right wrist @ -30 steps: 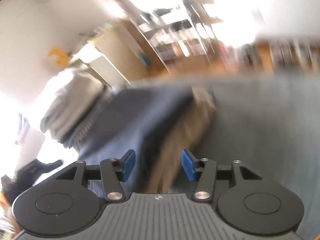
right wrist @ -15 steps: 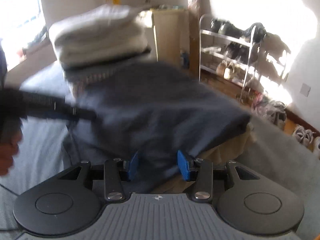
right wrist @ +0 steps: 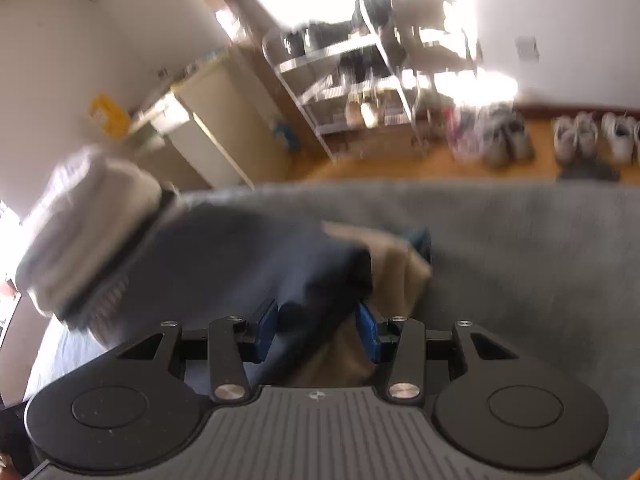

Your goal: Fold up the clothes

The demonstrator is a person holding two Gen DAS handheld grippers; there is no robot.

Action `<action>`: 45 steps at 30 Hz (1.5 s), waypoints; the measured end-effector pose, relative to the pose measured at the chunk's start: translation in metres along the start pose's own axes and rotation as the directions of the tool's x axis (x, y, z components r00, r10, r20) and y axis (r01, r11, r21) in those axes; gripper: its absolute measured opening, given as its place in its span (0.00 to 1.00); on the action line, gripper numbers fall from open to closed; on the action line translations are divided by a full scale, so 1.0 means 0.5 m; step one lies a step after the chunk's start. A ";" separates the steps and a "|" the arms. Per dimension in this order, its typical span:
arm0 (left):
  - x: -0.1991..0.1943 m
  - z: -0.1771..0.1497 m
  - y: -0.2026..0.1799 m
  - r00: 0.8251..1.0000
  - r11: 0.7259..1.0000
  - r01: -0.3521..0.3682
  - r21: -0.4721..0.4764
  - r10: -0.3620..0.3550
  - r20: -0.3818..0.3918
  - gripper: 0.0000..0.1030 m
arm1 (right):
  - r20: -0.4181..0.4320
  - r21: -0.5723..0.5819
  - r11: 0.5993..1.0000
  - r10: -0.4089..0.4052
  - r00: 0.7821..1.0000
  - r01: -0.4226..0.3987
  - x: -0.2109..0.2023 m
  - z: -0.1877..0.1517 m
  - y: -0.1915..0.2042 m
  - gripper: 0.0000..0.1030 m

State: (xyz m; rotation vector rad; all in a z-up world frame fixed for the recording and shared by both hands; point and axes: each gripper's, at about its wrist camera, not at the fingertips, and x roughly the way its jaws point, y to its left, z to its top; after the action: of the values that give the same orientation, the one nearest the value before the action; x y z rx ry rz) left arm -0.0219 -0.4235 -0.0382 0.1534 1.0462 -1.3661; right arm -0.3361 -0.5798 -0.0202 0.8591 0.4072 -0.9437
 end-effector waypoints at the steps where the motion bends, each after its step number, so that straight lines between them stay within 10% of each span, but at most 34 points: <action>1: -0.009 0.002 0.001 1.000 1.000 0.000 -0.004 0.000 0.008 0.69 | 0.021 -0.023 1.000 -0.002 1.000 0.002 -0.008 0.011 0.012 0.44; 9: -0.076 0.027 0.025 1.000 0.998 -0.023 -0.053 0.024 0.007 0.69 | -0.021 -0.217 0.976 0.016 1.000 -0.020 -0.003 0.033 0.142 0.44; 18: -0.221 -0.008 0.067 0.992 0.991 -0.120 -0.058 0.121 0.027 0.69 | -0.104 -0.648 0.762 -0.066 0.992 -0.017 -0.076 -0.134 0.313 0.45; 30: -0.469 -0.179 -0.005 0.970 0.979 -0.205 0.015 0.201 0.134 0.85 | -0.159 -0.509 0.861 -0.096 0.983 0.002 -0.296 -0.263 0.375 0.66; 45: -0.606 -0.286 -0.136 0.874 0.922 -0.386 -0.031 0.376 0.307 1.00 | -0.076 -0.415 0.909 -0.071 0.995 0.033 -0.472 -0.340 0.363 0.95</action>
State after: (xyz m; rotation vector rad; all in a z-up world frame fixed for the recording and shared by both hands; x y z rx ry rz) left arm -0.1086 -0.1320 0.1182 0.1549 0.6866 -1.0057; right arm -0.3043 -0.2644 0.1113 0.5036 0.6837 -0.8279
